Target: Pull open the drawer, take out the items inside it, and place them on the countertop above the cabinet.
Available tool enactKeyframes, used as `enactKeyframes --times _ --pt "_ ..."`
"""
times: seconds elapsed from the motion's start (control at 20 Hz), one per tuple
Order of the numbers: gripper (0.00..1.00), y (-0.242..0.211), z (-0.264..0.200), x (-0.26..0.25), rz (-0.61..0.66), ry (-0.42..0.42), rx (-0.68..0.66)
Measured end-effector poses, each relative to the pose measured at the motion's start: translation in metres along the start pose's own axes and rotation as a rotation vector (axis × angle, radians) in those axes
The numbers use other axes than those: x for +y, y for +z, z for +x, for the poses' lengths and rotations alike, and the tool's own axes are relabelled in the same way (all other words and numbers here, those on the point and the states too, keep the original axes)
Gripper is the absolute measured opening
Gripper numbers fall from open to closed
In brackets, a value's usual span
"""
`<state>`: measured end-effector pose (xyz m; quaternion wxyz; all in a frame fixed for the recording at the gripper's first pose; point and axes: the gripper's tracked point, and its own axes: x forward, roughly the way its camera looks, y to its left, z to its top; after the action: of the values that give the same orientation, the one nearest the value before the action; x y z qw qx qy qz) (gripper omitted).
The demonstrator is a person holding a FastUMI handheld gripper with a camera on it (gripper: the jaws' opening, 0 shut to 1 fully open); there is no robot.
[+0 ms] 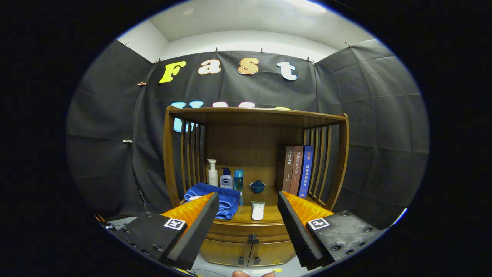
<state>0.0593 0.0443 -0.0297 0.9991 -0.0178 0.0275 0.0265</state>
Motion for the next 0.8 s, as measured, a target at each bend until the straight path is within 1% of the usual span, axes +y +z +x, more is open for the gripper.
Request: enactKeyframes --times 0.4,0.8 --pt "0.99 0.0049 -0.0017 0.0068 0.008 0.011 -0.021" --pt "0.99 0.0092 -0.0031 0.0102 0.002 0.002 -0.029"
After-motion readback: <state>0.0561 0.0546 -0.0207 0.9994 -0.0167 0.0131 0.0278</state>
